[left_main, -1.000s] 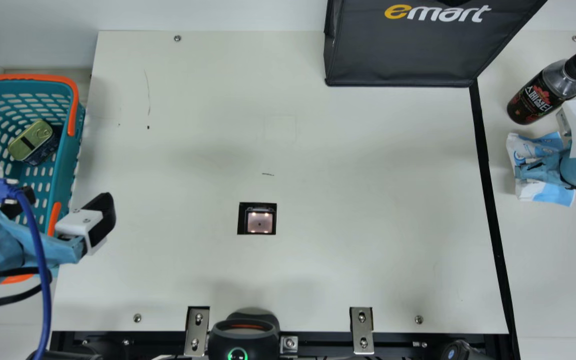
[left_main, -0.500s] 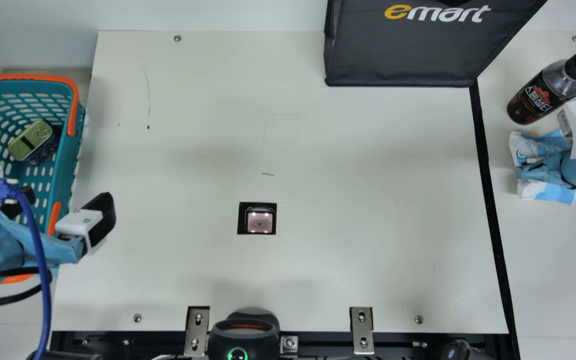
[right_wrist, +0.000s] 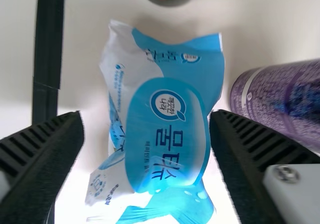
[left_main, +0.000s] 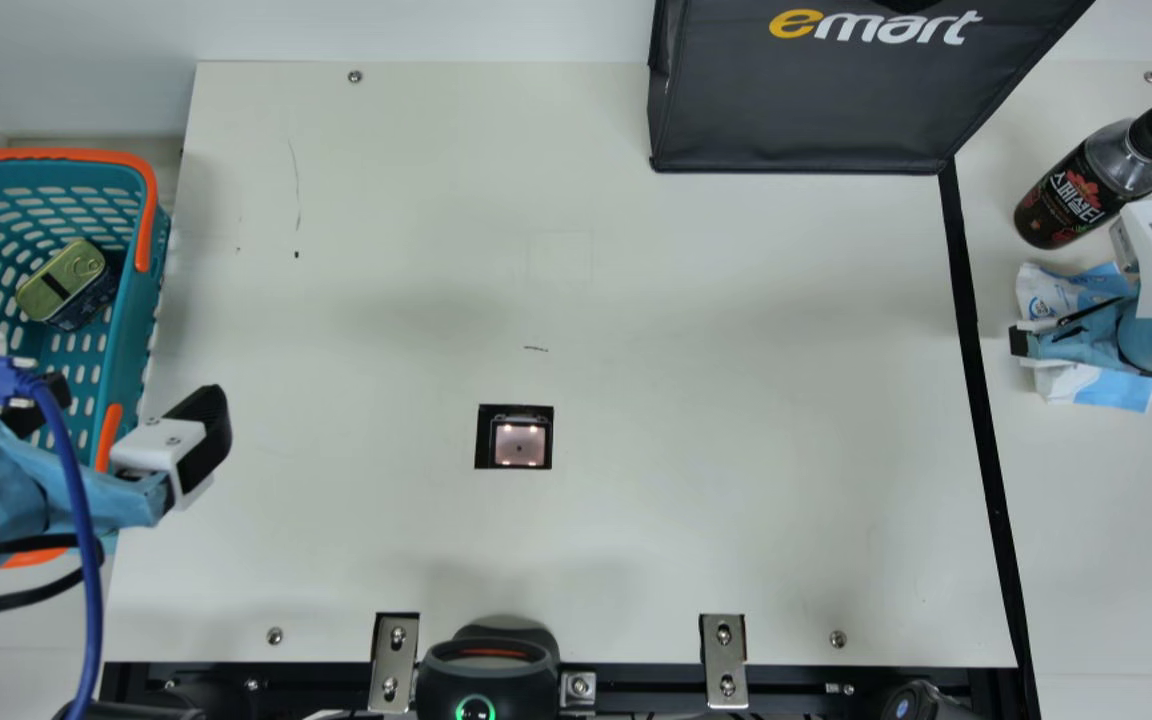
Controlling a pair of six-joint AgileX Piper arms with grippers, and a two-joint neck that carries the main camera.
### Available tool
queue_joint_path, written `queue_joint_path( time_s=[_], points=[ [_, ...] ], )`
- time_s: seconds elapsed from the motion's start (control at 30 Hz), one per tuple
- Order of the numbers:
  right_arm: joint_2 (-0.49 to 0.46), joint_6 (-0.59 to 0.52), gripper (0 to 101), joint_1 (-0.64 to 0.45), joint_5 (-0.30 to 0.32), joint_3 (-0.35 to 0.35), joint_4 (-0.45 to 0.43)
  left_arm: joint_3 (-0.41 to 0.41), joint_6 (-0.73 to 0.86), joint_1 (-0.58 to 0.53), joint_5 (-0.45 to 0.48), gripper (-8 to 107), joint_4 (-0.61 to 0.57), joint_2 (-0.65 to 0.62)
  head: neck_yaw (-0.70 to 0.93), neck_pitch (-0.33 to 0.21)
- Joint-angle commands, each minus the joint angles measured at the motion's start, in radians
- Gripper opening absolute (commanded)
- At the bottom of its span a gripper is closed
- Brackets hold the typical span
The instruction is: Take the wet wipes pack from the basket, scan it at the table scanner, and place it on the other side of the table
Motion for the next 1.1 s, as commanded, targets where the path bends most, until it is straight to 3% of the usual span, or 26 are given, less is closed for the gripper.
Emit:
queue_joint_path(
  time_s=[0.0,0.47,1.07],
  points=[
    [-0.013,0.003,95,0.006,0.01,0.001,0.001,0.0,0.0,0.0,0.0,90,0.0,0.0,0.002,-0.027],
    [-0.163,0.052,95,0.082,0.084,-0.011,-0.028,0.0,0.0,0.0,0.0,90,0.0,0.0,0.002,-0.027],
    [-0.397,0.194,95,0.203,0.213,0.013,-0.037,0.0,0.0,0.0,0.0,90,0.0,0.0,0.002,-0.027]
  ],
)
